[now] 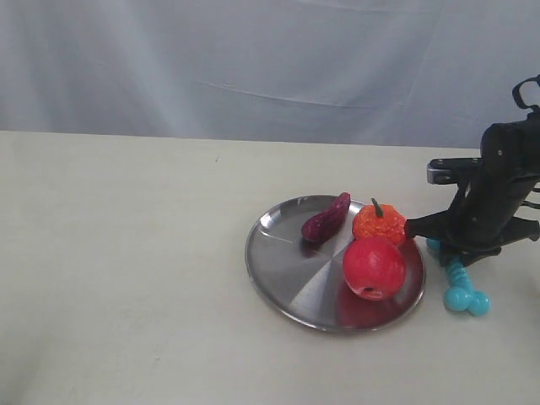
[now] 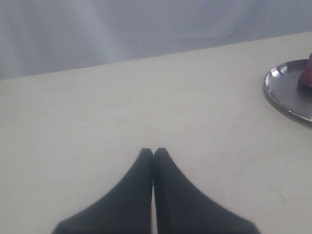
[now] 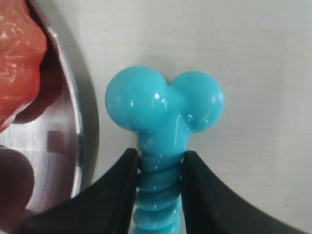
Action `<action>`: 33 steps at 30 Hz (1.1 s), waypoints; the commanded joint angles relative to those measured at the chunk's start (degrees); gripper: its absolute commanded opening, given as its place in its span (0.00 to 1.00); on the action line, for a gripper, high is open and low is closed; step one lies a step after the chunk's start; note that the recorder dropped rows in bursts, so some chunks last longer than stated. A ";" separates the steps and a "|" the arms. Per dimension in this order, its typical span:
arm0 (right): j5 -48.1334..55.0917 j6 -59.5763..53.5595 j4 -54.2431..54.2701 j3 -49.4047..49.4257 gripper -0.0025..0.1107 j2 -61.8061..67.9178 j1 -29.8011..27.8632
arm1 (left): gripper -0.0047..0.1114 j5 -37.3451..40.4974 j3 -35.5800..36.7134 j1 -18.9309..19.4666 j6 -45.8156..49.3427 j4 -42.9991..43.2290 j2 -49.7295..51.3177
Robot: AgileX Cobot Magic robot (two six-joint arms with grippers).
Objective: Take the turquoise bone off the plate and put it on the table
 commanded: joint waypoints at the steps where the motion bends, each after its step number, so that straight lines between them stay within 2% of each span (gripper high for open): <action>1: -0.64 0.63 -0.69 0.00 0.29 0.19 -0.43 | 0.04 -0.04 0.19 -0.13 -0.02 0.05 -0.07; 4: -0.64 0.63 -0.69 0.00 0.43 0.19 -0.43 | 0.04 -0.04 0.19 -0.13 -0.02 0.05 -0.07; 13: 0.74 0.63 0.07 0.00 0.62 -1.00 -0.43 | 0.04 -0.04 0.19 -0.13 -0.02 0.05 -0.07; 18: 2.99 1.00 0.20 0.00 0.62 -8.96 -0.43 | 0.04 -0.04 0.19 -0.13 -0.02 0.05 -0.07; 29: 22.54 3.06 0.20 0.12 0.59 -29.34 0.10 | 0.04 -0.04 0.19 -0.13 -0.02 0.05 -0.07; 33: 25.00 4.86 -0.20 2.82 0.59 -38.52 2.65 | 0.04 -0.04 0.19 -0.13 -0.02 0.05 -0.07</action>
